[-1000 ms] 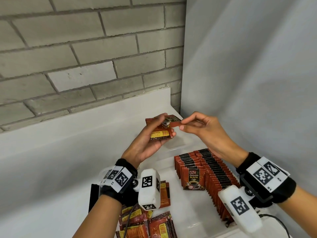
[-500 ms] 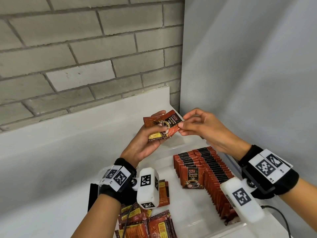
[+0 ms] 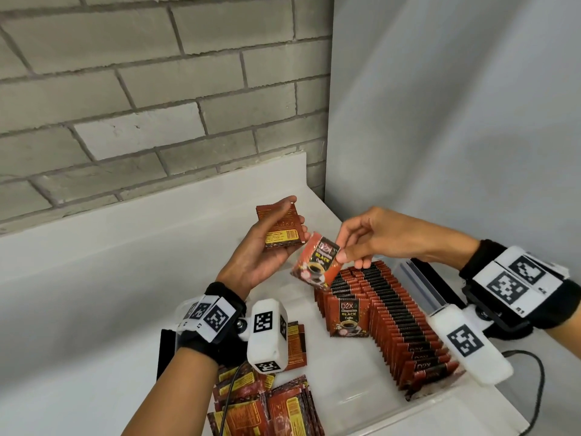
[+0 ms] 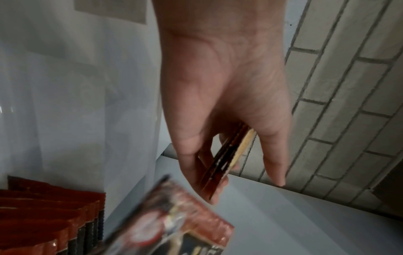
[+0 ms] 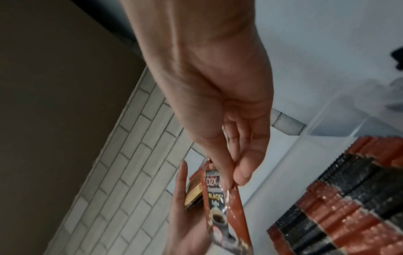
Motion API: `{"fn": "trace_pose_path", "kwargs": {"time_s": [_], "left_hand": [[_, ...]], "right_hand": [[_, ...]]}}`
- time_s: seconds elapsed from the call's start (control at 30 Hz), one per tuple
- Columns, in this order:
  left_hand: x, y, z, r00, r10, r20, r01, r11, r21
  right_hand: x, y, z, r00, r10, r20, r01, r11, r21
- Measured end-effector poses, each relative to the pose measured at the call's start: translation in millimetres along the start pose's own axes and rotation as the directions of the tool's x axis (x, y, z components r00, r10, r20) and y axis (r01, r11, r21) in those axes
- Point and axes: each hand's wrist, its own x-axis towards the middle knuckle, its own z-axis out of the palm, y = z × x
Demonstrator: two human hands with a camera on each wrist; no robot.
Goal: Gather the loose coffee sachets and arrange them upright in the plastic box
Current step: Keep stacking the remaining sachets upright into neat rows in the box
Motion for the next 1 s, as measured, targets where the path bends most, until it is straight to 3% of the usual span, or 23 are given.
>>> {"fn": "trace_pose_path", "kwargs": {"time_s": [0.2, 0.47, 0.67, 1.0], "left_hand": [[-3.3, 0.3, 5.4, 0.999, 0.010, -0.039, -0.011, 1.000, -0.020], [-4.7, 0.4, 6.4, 0.999, 0.003, -0.048, -0.004, 1.000, -0.015], [-4.8, 0.3, 7.3, 0.999, 0.009, -0.043, -0.009, 1.000, -0.013], [-1.8, -1.5, 6.7, 1.000, 0.027, -0.015, -0.028, 0.999, -0.029]], "right_hand": [[0.4, 3.4, 16.8, 0.974, 0.103, 0.200, -0.017, 0.921, -0.389], [0.4, 7.6, 41.1, 0.968, 0.142, 0.206, 0.059, 0.669, -0.741], [2.2, 9.3, 38.6, 0.961, 0.198, 0.193, 0.047, 0.571, -0.820], [3.2, 12.6, 34.5, 0.965, 0.210, 0.155, -0.004, 0.605, -0.796]]}}
